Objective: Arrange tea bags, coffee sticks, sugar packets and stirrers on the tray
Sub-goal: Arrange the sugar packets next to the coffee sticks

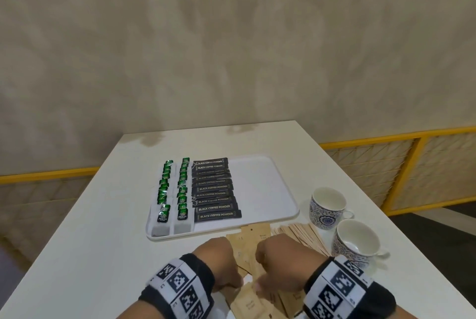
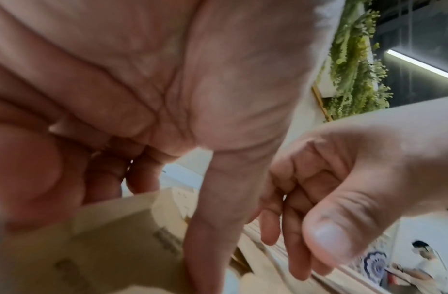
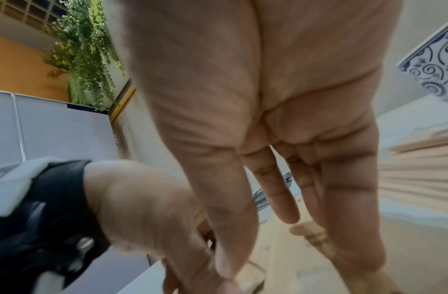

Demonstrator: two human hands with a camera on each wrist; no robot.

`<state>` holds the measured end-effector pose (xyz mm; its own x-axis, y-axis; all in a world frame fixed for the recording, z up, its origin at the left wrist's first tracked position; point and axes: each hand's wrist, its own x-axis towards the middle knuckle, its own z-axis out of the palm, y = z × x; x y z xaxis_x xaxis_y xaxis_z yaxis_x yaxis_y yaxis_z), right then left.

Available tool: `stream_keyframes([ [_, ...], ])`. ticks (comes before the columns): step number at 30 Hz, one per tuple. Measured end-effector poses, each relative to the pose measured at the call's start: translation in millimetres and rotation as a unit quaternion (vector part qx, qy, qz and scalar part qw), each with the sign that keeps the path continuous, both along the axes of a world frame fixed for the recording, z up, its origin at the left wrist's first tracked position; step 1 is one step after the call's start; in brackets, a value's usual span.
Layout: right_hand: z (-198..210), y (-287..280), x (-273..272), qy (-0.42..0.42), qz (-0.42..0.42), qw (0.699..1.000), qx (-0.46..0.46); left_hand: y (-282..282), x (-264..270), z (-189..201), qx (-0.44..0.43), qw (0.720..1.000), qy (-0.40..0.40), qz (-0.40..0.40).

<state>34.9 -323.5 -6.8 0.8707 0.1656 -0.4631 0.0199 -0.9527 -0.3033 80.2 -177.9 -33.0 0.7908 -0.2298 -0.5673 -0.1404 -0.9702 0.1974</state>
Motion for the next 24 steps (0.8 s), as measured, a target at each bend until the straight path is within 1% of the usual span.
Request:
stream_keyframes([
  [5,5.2,-11.1,20.7,-0.048,-0.062,0.997,0.024,13.8,3.0,6.2,-0.016,1.000,0.001,0.011],
  [8,2.7,-9.5,35.5,-0.054,-0.079,0.995,0.021,22.5,7.1,10.3,-0.028,1.000,-0.011,-0.001],
  [10,1.5,-7.1,40.8,-0.061,-0.081,0.994,0.024,30.6,11.7,16.2,-0.067,0.997,-0.015,0.020],
  [11,1.5,-6.5,42.1,-0.068,-0.076,0.994,0.034,35.0,14.6,18.3,-0.100,0.994,-0.007,0.036],
  [12,1.5,-6.6,42.7,-0.075,-0.064,0.994,0.051,39.2,17.5,20.0,-0.146,0.988,0.007,0.059],
  [14,3.7,-5.8,41.1,-0.086,-0.034,0.991,0.102,46.5,21.0,22.7,-0.244,0.963,0.034,0.111],
  [15,5.1,-4.9,39.6,-0.081,-0.020,0.988,0.129,50.0,22.0,23.6,-0.279,0.951,0.036,0.124],
  [18,9.5,1.1,35.1,-0.060,-0.003,0.978,0.200,56.0,20.0,24.8,-0.350,0.928,0.033,0.120],
  [21,12.2,9.4,32.2,-0.046,-0.028,0.954,0.295,59.4,14.9,26.2,-0.404,0.906,0.052,0.113],
  [23,12.9,10.9,31.1,-0.034,-0.059,0.941,0.332,61.3,11.7,27.1,-0.440,0.888,0.055,0.120],
  [24,13.7,9.9,30.8,-0.018,-0.070,0.937,0.343,62.1,10.5,28.0,-0.462,0.875,0.050,0.136],
])
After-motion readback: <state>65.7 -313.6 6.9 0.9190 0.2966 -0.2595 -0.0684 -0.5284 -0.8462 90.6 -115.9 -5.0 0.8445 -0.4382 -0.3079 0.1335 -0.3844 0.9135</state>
